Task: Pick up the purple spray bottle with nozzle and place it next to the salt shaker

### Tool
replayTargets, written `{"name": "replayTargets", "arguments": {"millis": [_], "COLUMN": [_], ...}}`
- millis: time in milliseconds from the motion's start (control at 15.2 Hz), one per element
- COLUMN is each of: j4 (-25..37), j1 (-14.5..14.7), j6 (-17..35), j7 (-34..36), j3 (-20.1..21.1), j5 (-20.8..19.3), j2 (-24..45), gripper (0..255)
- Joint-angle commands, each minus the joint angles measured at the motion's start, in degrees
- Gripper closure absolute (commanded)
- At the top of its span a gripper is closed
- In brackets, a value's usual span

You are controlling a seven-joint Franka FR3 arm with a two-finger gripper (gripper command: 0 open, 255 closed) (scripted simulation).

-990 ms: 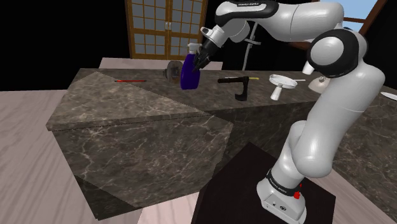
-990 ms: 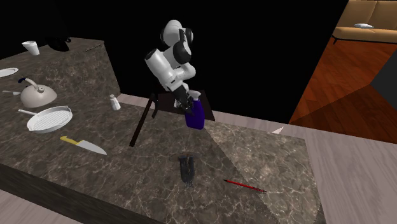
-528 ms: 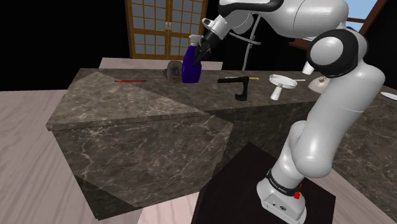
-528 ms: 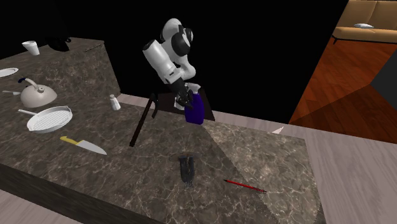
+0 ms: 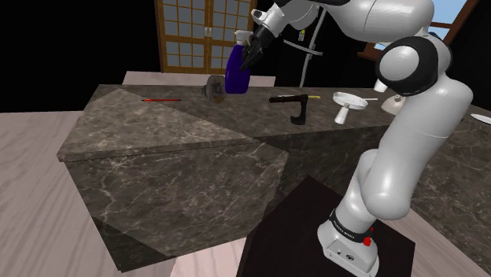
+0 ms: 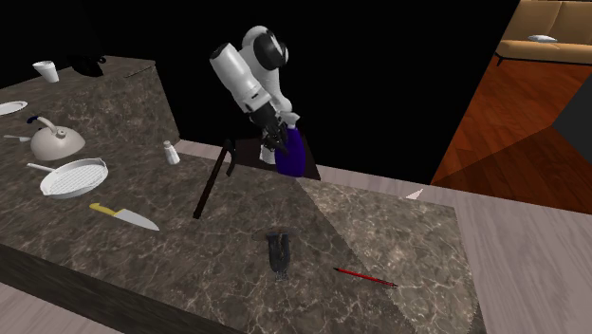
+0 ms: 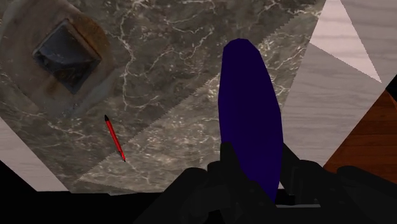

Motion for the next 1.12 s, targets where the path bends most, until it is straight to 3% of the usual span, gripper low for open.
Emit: {"name": "replayTargets", "arguments": {"millis": [0, 396, 1056], "j4": [1.7, 8.1, -1.5], "j1": [-0.1, -0.8, -5.0], "j6": [-1.5, -6.1, -10.3], "j7": [0.6, 2.3, -5.1], "j3": [-0.1, -0.7, -4.8], "j5": [0.0, 0.9, -5.1], "j2": [0.2, 2.0, -9.3], "gripper": [255, 255, 255]}}
